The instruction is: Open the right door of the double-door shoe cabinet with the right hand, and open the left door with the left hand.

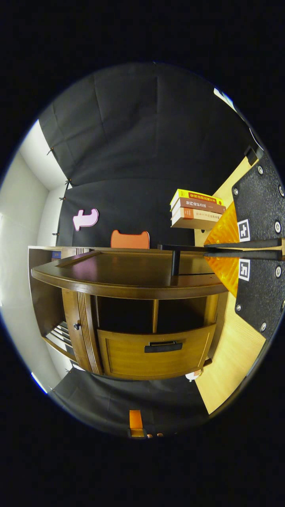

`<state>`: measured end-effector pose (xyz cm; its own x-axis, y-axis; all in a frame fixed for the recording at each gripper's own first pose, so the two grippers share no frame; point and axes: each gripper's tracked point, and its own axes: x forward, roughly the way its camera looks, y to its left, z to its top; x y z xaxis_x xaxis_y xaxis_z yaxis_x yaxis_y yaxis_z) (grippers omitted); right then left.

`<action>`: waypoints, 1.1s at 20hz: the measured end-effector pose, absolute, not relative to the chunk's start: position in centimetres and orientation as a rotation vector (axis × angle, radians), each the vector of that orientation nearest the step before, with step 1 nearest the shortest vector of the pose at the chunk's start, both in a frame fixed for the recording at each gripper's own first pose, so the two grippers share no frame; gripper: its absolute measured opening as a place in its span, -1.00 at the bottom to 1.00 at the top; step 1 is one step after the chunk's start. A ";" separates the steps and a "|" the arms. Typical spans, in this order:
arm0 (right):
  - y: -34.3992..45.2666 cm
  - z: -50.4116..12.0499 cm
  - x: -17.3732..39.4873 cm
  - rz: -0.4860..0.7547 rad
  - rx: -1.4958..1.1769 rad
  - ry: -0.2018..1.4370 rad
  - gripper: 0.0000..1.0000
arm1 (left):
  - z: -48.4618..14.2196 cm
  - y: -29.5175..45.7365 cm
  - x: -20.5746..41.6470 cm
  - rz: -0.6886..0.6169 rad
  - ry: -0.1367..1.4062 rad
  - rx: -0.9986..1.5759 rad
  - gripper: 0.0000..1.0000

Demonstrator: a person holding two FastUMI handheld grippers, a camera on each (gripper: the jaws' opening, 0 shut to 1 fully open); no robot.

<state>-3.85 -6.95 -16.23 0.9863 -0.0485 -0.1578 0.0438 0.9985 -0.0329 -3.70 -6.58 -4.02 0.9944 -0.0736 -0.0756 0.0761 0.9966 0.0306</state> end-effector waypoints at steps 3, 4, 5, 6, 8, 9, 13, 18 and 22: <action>-8.6 -16.3 -3.6 -0.061 -0.024 0.159 -0.96 | -4.3 -7.5 -3.4 -0.068 0.074 0.046 0.97; -9.0 -16.3 -3.7 -0.062 -0.021 0.159 -0.96 | -4.3 -7.7 -3.2 -0.067 0.074 0.050 0.97; -9.7 -16.3 -4.4 -0.063 -0.016 0.157 -0.97 | -4.6 -7.9 -3.1 -0.067 0.075 0.052 0.97; -10.1 -16.3 -4.6 -0.064 -0.014 0.156 -0.96 | -4.7 -8.4 -3.0 -0.069 0.075 0.051 0.97; -11.1 -16.4 -5.0 -0.079 -0.023 0.153 -0.96 | -5.1 -9.2 -2.6 -0.075 0.082 0.043 0.97; -12.0 -16.6 -5.3 -0.099 -0.035 0.154 -0.96 | -5.2 -9.6 -2.4 -0.082 0.084 0.040 0.97; -14.2 -16.7 -7.1 -0.126 0.018 0.148 -0.78 | -5.9 -11.6 -1.0 -0.113 0.086 0.014 0.97; -17.5 -17.3 -7.8 -0.186 0.032 0.151 -0.18 | -8.5 -13.5 1.7 -0.131 0.123 0.014 0.97; -18.3 -17.4 -7.7 -0.201 0.035 0.143 0.39 | -10.9 -14.6 4.3 -0.120 0.094 0.047 0.94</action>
<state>-7.66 -18.27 -17.44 0.9697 -0.1963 -0.1452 0.2013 0.9793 0.0205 4.28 -14.60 -10.87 0.9884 -0.1175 -0.0967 0.1219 0.9917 0.0407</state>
